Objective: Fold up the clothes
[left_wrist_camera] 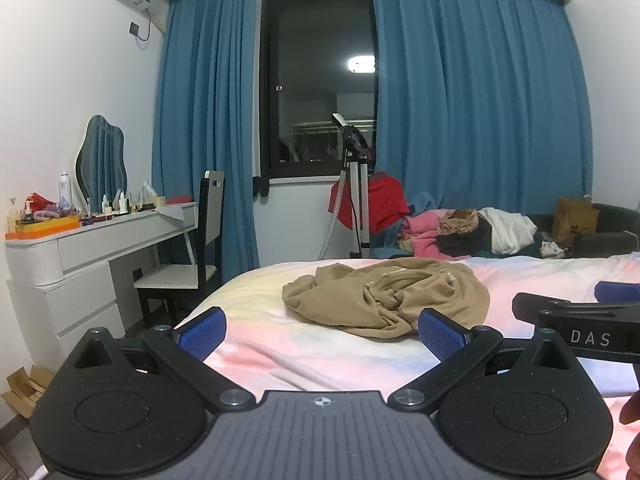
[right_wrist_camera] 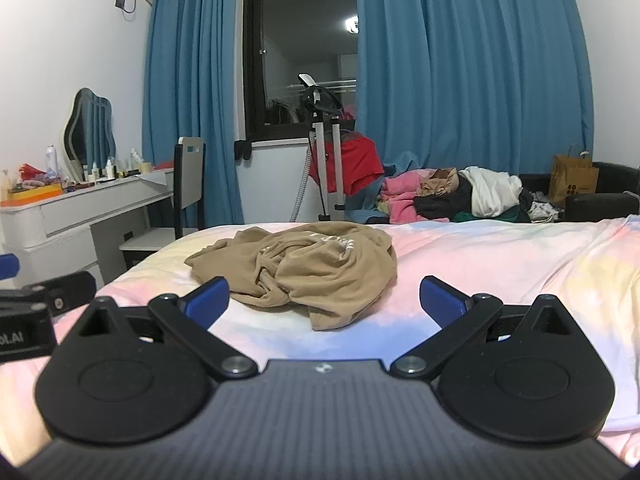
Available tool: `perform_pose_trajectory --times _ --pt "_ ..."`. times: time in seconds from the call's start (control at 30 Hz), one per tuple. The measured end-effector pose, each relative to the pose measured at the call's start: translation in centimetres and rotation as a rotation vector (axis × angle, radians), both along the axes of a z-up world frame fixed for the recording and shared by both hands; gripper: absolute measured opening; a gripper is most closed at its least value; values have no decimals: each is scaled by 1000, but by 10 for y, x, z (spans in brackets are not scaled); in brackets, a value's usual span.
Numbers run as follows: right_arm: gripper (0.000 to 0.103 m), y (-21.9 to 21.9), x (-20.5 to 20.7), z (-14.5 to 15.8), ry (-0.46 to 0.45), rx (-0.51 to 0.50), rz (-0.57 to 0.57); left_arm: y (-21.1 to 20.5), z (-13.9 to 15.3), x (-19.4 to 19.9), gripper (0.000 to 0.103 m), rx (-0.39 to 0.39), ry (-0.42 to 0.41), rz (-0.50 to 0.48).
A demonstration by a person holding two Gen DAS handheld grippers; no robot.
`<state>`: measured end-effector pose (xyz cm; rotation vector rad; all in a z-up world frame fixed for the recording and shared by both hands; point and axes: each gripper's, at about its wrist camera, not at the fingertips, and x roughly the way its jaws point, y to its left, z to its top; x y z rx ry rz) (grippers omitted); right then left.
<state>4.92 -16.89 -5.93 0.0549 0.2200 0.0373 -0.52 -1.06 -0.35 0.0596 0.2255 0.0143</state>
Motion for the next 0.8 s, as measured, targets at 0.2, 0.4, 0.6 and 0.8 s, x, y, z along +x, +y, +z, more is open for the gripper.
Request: perform_pose_trajectory --times 0.2,0.4,0.6,0.8 --pt "103 -4 -4 8 -30 9 -25 2 -3 1 103 -4 21 0" --pt "99 -14 -9 17 -41 34 -61 2 -10 8 103 -13 57 -18" --pt "61 -24 -8 31 -7 62 -43 -6 -28 27 103 29 129 -95" --pt "91 -43 -9 48 -8 129 26 -37 -53 77 98 276 160 -184"
